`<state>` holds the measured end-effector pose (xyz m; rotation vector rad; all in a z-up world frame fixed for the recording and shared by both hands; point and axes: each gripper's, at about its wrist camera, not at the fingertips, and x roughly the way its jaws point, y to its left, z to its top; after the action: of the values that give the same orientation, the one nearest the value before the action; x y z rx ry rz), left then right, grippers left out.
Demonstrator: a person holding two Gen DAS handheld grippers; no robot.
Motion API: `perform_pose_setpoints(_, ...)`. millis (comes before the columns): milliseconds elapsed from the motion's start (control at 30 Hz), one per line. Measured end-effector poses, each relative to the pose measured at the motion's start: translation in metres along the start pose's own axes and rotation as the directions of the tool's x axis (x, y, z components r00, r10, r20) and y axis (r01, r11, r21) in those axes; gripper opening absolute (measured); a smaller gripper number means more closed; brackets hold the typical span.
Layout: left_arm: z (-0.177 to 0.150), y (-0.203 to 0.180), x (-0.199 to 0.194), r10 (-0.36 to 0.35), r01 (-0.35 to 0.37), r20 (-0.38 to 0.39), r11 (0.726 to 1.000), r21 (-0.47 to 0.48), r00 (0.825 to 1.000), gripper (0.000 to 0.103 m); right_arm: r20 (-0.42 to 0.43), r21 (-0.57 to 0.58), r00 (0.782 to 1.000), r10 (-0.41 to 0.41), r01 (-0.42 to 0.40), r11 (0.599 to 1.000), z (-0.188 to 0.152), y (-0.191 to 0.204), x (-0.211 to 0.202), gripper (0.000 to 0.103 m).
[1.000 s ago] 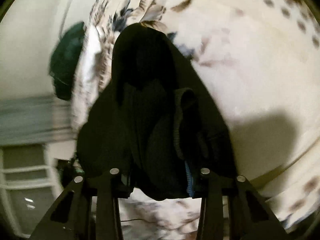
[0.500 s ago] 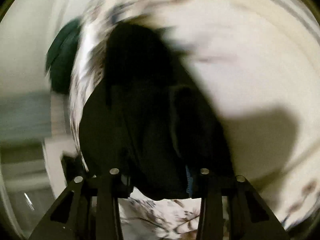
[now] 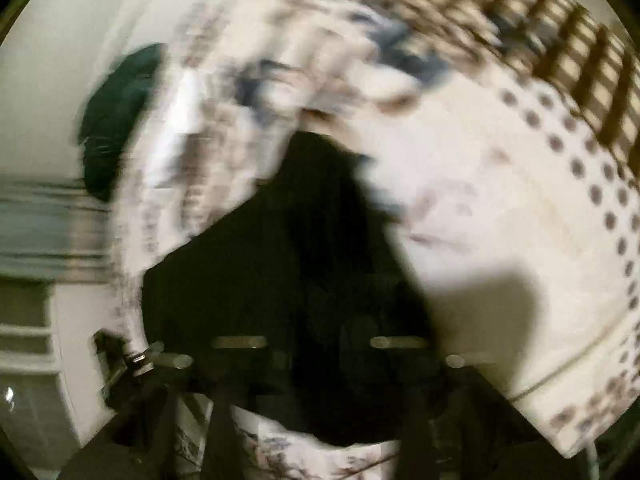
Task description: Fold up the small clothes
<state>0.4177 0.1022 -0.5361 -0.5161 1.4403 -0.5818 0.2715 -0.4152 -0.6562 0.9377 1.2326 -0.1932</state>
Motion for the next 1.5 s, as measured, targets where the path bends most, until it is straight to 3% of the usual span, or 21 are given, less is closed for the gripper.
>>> perform_pose_setpoints(100, -0.001, -0.006, -0.004, 0.014, -0.014, -0.020, 1.000, 0.007, 1.000, 0.084, -0.037, 0.106, 0.999, 0.035, -0.031, 0.994, 0.008, -0.022, 0.009, 0.019)
perform_pose_setpoints(200, 0.008, -0.017, -0.012, 0.001, -0.001, -0.025, 1.000, -0.010, 1.000, 0.084, -0.064, 0.083, 0.994, 0.084, -0.078, 0.993, 0.012, -0.017, 0.000, 0.024)
perform_pose_setpoints(233, 0.012, -0.021, -0.015, -0.007, 0.007, -0.020, 1.000, -0.003, 1.000, 0.085, -0.060, 0.080, 0.993, 0.106, -0.101, 0.992, 0.012, -0.014, -0.004, 0.031)
perform_pose_setpoints(333, 0.029, -0.033, -0.016, 0.000, 0.000, 0.000, 1.000, 0.024, 1.000, 0.085, 0.009, 0.088, 0.985, 0.171, -0.171, 0.981, 0.023, -0.004, -0.025, 0.075)
perform_pose_setpoints(400, 0.043, -0.039, -0.010, -0.001, 0.000, 0.010, 1.000, 0.032, 1.000, 0.085, 0.066, 0.102, 0.978, 0.198, -0.204, 0.974, 0.040, -0.003, -0.025, 0.076)
perform_pose_setpoints(500, 0.068, -0.051, 0.004, 0.007, -0.007, 0.008, 0.998, 0.057, 1.000, 0.085, 0.046, 0.177, 0.984, 0.172, -0.177, 0.968, 0.076, -0.007, 0.006, 0.076)
perform_pose_setpoints(533, 0.072, -0.053, 0.008, 0.010, -0.010, 0.001, 0.998, 0.062, 1.000, 0.085, 0.026, 0.203, 0.985, 0.168, -0.170, 0.964, 0.083, -0.008, 0.016, 0.075)
perform_pose_setpoints(600, 0.080, -0.058, 0.019, 0.022, -0.020, -0.022, 0.997, 0.076, 1.000, 0.085, -0.005, 0.213, 0.978, 0.207, -0.201, 0.956, 0.094, -0.001, 0.036, 0.008)
perform_pose_setpoints(667, 0.082, -0.058, 0.025, 0.032, -0.028, -0.044, 0.996, 0.088, 0.999, 0.085, 0.024, 0.213, 0.986, 0.167, -0.168, 0.962, 0.100, 0.005, 0.037, 0.009)
perform_pose_setpoints(700, 0.083, -0.058, 0.029, 0.039, -0.033, -0.056, 0.995, 0.094, 0.998, 0.085, 0.052, 0.264, 0.984, 0.170, -0.178, 0.948, 0.099, -0.002, 0.036, 0.009)
perform_pose_setpoints(733, 0.082, -0.056, 0.030, 0.042, -0.036, -0.064, 0.995, 0.094, 0.997, 0.085, 0.080, 0.373, 0.980, 0.184, -0.201, 0.906, 0.094, -0.021, 0.035, 0.009)
perform_pose_setpoints(800, 0.081, -0.050, 0.030, 0.034, -0.027, -0.079, 0.996, 0.082, 0.996, 0.085, 0.099, 0.562, 0.960, 0.263, -0.272, 0.781, 0.078, -0.059, 0.042, 0.008)
perform_pose_setpoints(900, 0.079, -0.041, 0.026, 0.017, -0.013, -0.077, 0.999, 0.052, 0.997, 0.085, 0.136, 0.702, 0.917, 0.375, -0.356, 0.616, 0.055, -0.082, 0.056, 0.009)
perform_pose_setpoints(933, 0.078, -0.038, 0.023, 0.010, -0.007, -0.073, 0.999, 0.041, 0.997, 0.085, 0.131, 0.692, 0.911, 0.391, -0.366, 0.622, 0.056, -0.081, 0.054, 0.012)
perform_pose_setpoints(1000, 0.073, -0.033, 0.018, -0.014, 0.015, -0.072, 1.000, 0.022, 0.997, 0.085, 0.099, 0.615, 0.922, 0.374, -0.353, 0.705, 0.065, -0.070, 0.043, 0.019)
perform_pose_setpoints(1067, 0.064, -0.030, 0.011, -0.037, 0.038, -0.066, 0.999, 0.012, 0.997, 0.085, 0.064, 0.509, 0.941, 0.332, -0.317, 0.800, 0.067, -0.059, 0.022, 0.058)
perform_pose_setpoints(1133, 0.053, -0.029, 0.007, -0.057, 0.058, -0.063, 0.998, 0.007, 0.996, 0.085, 0.046, 0.386, 0.963, 0.265, -0.262, 0.884, 0.059, -0.045, 0.000, 0.067)
perform_pose_setpoints(1300, 0.041, -0.028, 0.001, -0.054, 0.054, -0.021, 0.999, 0.007, 0.998, 0.085, -0.133, 0.167, 0.975, 0.180, -0.157, 0.973, 0.027, -0.019, 0.010, 0.066)
perform_pose_setpoints(1367, 0.040, -0.024, 0.003, 0.009, -0.009, -0.021, 1.000, 0.020, 1.000, 0.085, -0.142, 0.086, 0.981, 0.135, -0.124, 0.989, 0.015, -0.011, 0.018, 0.034)
perform_pose_setpoints(1400, 0.039, -0.021, 0.003, 0.047, -0.046, -0.021, 0.998, 0.033, 0.999, 0.085, -0.118, 0.080, 0.988, 0.105, -0.096, 0.992, 0.013, -0.012, 0.019, 0.030)
perform_pose_setpoints(1500, 0.036, -0.012, 0.000, 0.011, -0.010, -0.028, 1.000, 0.012, 1.000, 0.085, -0.080, 0.227, 0.986, 0.143, -0.122, 0.966, 0.018, -0.043, 0.023, 0.028)
